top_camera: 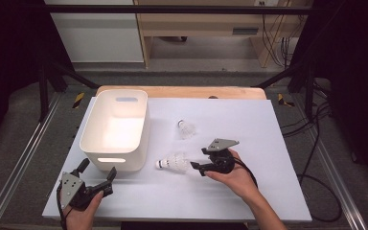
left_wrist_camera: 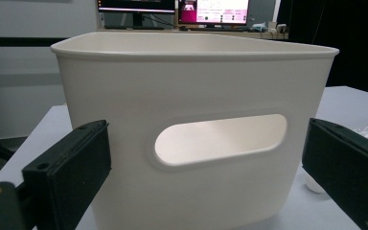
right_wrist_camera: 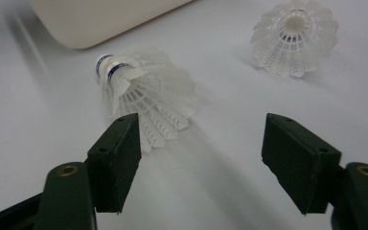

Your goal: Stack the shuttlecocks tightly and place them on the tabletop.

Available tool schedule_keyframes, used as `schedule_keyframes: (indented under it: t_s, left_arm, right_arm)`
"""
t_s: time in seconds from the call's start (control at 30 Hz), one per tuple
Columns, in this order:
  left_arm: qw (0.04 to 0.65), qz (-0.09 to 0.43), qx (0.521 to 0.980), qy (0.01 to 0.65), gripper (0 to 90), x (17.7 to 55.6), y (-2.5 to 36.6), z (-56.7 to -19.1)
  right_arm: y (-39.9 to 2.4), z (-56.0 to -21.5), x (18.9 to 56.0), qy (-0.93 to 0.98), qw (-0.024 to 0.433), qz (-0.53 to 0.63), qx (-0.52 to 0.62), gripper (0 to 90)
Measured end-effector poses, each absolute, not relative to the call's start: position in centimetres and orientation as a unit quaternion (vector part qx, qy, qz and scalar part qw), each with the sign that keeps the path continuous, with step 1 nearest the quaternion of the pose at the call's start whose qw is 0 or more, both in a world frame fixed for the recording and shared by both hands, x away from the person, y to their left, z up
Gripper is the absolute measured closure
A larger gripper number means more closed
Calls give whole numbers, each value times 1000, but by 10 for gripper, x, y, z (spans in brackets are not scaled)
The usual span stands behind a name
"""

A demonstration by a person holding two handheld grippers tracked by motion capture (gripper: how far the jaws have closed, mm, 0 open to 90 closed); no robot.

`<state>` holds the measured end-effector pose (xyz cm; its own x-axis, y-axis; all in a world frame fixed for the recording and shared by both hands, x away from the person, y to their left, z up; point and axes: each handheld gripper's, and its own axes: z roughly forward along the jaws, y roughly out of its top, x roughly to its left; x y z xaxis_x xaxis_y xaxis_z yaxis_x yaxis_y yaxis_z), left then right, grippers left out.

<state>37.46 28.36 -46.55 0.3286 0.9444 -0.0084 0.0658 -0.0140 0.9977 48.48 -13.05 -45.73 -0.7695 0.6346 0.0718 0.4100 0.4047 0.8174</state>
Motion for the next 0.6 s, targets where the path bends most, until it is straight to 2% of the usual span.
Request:
schedule_keyframes:
  t_s: [0.4, 0.6]
  left_arm:
    - [560, 393, 593, 424, 29, 375, 284, -465]
    - [560, 392, 594, 424, 29, 375, 283, -466]
  right_arm:
    - [-111, -447, 508, 797, 147, 448, 378, 176]
    - [-97, -446, 522, 792, 145, 445, 391, 157]
